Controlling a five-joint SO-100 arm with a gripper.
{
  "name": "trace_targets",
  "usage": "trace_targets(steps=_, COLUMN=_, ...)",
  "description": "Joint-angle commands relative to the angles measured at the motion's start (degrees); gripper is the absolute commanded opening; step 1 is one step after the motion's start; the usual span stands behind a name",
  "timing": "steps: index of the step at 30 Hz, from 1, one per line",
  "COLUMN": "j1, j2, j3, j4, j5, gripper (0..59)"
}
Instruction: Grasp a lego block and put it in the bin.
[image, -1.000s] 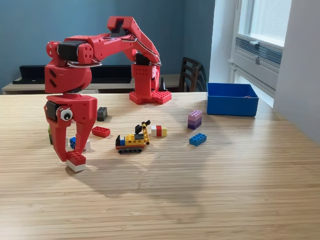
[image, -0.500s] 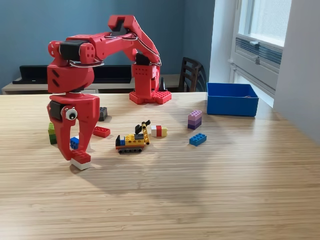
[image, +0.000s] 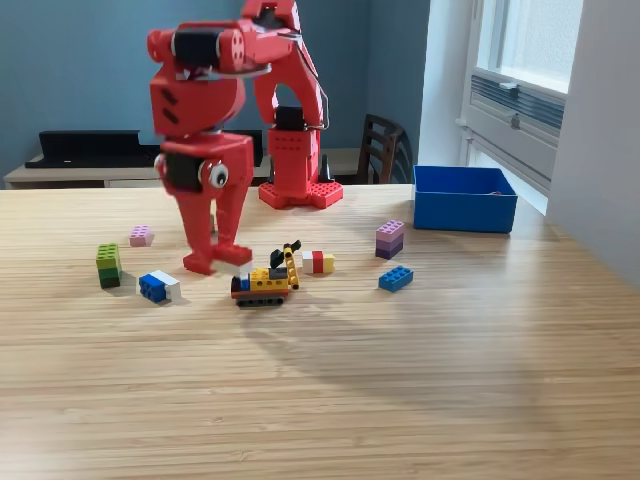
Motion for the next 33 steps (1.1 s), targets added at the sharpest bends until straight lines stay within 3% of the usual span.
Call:
trace_targets(steps=1, j1=-6.9, j2=17.1, j3=2.1, j4=3.4, j5=-0.8, gripper=0.0)
trace_targets(steps=13, j1=-37.5, j2=31.5, j3=11.1, j4=9.0, j5=0.2, gripper=0.0)
trace_targets(steps=33, j1=-83.0, j2=31.6, j3=22.9, j4=9.0, j5=-1.1, gripper=0.0)
